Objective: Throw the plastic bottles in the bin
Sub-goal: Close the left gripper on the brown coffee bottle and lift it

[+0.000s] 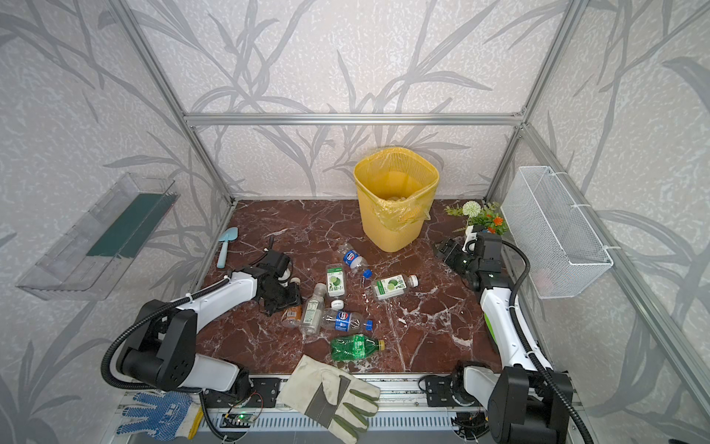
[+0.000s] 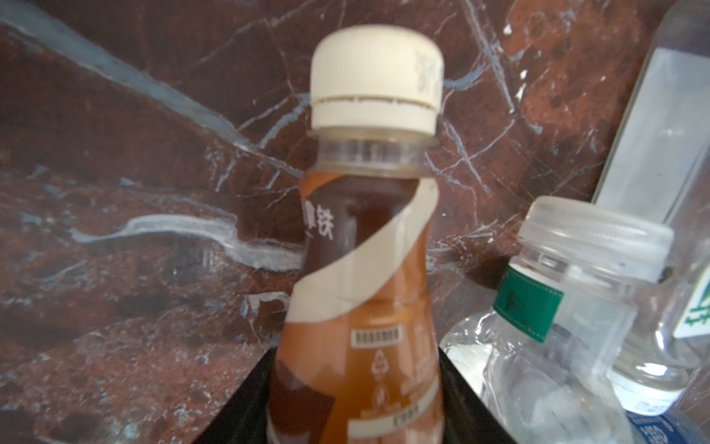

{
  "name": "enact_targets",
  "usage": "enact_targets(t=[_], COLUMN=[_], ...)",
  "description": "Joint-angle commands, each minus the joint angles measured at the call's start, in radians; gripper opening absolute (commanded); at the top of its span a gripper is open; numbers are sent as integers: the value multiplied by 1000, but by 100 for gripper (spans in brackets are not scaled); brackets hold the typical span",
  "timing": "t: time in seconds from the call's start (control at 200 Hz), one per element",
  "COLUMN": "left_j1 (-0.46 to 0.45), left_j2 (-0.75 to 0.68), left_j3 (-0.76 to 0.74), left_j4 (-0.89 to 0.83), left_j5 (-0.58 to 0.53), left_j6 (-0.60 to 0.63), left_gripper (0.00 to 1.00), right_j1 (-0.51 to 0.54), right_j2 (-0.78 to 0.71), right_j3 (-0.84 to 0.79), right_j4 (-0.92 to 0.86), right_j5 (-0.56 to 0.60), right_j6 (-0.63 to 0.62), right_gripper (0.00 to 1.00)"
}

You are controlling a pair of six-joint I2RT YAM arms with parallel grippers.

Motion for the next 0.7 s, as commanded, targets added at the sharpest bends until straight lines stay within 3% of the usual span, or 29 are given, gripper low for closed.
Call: enact_targets(t=[0.0, 0.36, 0.695], left_j1=[-4, 38, 96], left_j2=[39, 6, 31], left_j3=[-5, 81, 222], left_j4=[19, -17, 117], left_j5=[-39, -99, -43], left_j6=[2, 42, 41], left_gripper=[51, 47, 47], right_j1=[5, 6, 7], right_j2=[-6, 7, 56], right_j3=[-8, 0, -46], right_j4=[-5, -10, 9], right_j5=[15, 11, 8], right_j6=[-20, -26, -42], right_gripper=[89, 89, 88])
